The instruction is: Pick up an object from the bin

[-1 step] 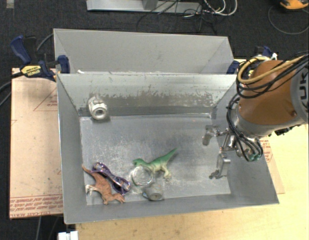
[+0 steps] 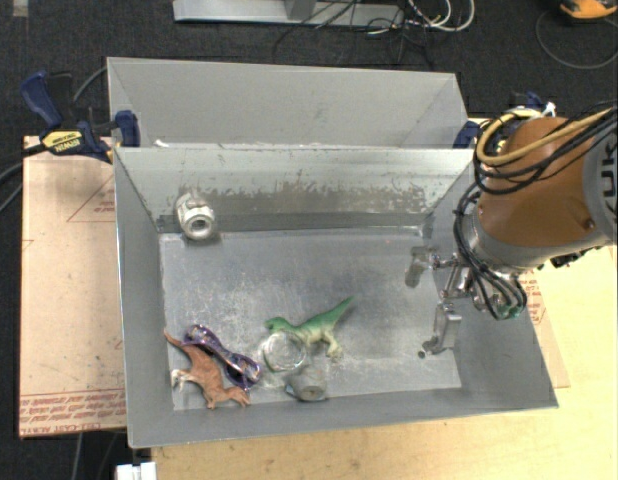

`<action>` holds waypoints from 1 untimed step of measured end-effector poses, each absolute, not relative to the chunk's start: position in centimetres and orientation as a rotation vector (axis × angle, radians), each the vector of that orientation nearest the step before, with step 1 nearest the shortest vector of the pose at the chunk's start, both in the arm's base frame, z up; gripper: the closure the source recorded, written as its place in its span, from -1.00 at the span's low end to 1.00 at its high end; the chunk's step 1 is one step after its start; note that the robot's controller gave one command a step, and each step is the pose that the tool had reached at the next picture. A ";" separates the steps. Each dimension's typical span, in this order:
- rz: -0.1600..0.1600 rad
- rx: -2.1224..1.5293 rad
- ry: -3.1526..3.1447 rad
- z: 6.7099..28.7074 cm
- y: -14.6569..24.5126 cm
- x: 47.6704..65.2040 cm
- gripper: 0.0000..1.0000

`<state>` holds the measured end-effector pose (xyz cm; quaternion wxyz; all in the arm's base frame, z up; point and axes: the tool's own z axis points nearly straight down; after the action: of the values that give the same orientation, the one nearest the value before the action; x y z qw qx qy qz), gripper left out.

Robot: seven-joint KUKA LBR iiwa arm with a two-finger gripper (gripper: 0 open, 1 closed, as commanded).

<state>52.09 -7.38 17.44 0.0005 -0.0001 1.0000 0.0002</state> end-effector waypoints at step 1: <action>0.010 -0.049 3.153 10.1 2.0 52.7 -1.00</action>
Offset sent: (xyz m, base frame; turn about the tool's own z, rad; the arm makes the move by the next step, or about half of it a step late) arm 0.0421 0.0452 -0.0961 0.1152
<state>52.73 2.04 10.09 -0.0057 -0.0156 0.9999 0.0032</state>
